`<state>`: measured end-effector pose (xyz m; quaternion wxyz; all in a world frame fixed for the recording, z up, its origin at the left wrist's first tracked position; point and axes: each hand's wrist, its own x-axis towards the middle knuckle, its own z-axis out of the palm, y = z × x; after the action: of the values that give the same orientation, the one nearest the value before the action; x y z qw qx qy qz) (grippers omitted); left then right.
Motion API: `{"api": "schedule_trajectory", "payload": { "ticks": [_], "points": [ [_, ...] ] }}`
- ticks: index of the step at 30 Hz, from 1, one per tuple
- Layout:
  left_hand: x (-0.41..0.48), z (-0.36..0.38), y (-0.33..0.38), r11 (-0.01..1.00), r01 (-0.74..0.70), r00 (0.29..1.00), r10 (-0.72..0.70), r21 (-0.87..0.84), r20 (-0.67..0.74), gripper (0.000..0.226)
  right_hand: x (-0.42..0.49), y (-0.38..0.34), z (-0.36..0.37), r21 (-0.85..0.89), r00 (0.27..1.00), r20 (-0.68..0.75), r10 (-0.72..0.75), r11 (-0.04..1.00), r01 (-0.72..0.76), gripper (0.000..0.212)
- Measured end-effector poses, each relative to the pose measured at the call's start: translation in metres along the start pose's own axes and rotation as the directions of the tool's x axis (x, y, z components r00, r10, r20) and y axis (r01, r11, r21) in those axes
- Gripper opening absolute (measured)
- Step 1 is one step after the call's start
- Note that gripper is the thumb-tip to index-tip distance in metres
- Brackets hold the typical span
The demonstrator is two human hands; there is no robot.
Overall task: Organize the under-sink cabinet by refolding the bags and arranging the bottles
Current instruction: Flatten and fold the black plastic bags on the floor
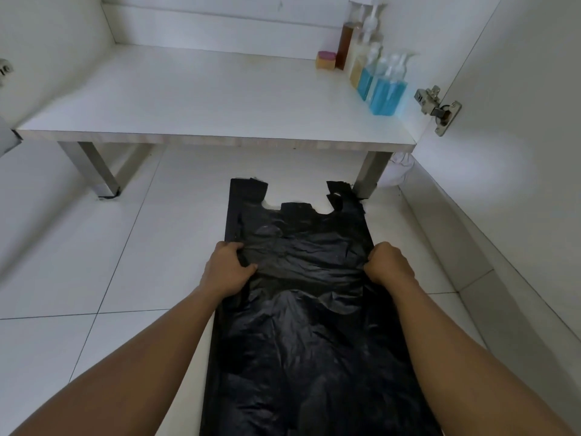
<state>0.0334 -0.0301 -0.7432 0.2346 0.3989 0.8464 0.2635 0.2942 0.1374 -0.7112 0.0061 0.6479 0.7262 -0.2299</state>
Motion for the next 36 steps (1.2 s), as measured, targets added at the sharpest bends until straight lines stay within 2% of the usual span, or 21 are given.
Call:
{"api": "schedule_trajectory", "payload": {
  "ticks": [2, 4, 6, 7, 9, 11, 13, 15, 18, 22, 24, 29, 31, 33, 36],
  "points": [
    [0.001, 0.001, 0.002, 0.999, -0.007, 1.0, 0.007, 0.037, 0.008, 0.073, -0.001, 0.004, 0.001, -0.028, 1.0, -0.026, 0.009, 1.0, -0.01, 0.021],
    [0.002, 0.001, 0.002, 0.995, 0.025, 0.999, -0.027, 0.096, 0.024, 0.075, -0.003, 0.003, 0.002, -0.046, 0.999, -0.044, -0.006, 0.999, 0.004, 0.02],
    [0.003, 0.002, 0.001, 0.984, 0.053, 0.997, -0.063, 0.168, 0.052, 0.073, -0.006, 0.003, 0.007, -0.131, 0.991, -0.096, -0.091, 0.988, 0.078, 0.019],
    [0.002, 0.004, 0.0, 0.976, 0.052, 0.997, -0.062, 0.211, 0.043, 0.073, -0.007, 0.004, 0.011, -0.18, 0.982, -0.122, -0.146, 0.976, 0.122, 0.027],
    [-0.001, 0.007, -0.001, 0.946, 0.015, 0.999, -0.002, 0.324, -0.04, 0.075, -0.011, 0.003, 0.016, -0.227, 0.975, -0.076, -0.209, 0.956, 0.187, 0.041],
    [-0.005, 0.009, -0.002, 0.898, -0.081, 0.988, 0.13, 0.433, -0.085, 0.079, -0.015, 0.002, 0.023, -0.27, 0.982, 0.03, -0.187, 0.944, 0.188, 0.047],
    [-0.006, 0.012, -0.003, 0.846, -0.188, 0.98, 0.194, 0.499, 0.041, 0.086, -0.017, 0.002, 0.027, -0.276, 0.985, 0.048, -0.166, 0.945, 0.173, 0.049],
    [-0.004, 0.014, -0.005, 0.817, -0.216, 0.975, 0.148, 0.534, 0.167, 0.09, -0.019, 0.003, 0.027, -0.267, 0.986, 0.039, -0.163, 0.949, 0.168, 0.051],
    [-0.002, 0.015, -0.005, 0.804, -0.216, 0.975, 0.145, 0.554, 0.169, 0.086, -0.017, 0.002, 0.022, -0.278, 0.985, 0.068, -0.161, 0.945, 0.174, 0.053],
    [0.0, 0.018, 0.014, 0.812, -0.242, 0.961, 0.275, 0.532, 0.018, 0.083, -0.005, -0.01, 0.01, -0.153, 0.974, -0.064, -0.215, 0.967, 0.204, 0.039],
    [0.007, 0.025, 0.029, 0.815, -0.273, 0.95, 0.311, 0.511, 0.01, 0.083, 0.006, -0.02, 0.005, -0.119, 0.972, -0.08, -0.223, 0.97, 0.212, 0.035],
    [0.035, 0.051, 0.055, 0.767, -0.347, 0.933, 0.34, 0.539, 0.116, 0.087, 0.05, -0.046, -0.002, -0.137, 0.971, -0.033, -0.237, 0.963, 0.23, 0.042],
    [0.041, 0.064, 0.047, 0.786, -0.34, 0.939, 0.311, 0.517, 0.146, 0.089, 0.068, -0.054, -0.006, -0.125, 0.969, -0.032, -0.246, 0.963, 0.24, 0.04],
    [0.04, 0.076, 0.033, 0.819, -0.342, 0.938, 0.325, 0.461, 0.118, 0.091, 0.088, -0.059, -0.01, -0.106, 0.961, -0.042, -0.273, 0.958, 0.268, 0.042],
    [0.036, 0.088, 0.019, 0.806, -0.35, 0.924, 0.379, 0.478, 0.038, 0.091, 0.121, -0.065, -0.012, -0.068, 0.931, -0.008, -0.366, 0.929, 0.364, 0.062]
  ]
}}
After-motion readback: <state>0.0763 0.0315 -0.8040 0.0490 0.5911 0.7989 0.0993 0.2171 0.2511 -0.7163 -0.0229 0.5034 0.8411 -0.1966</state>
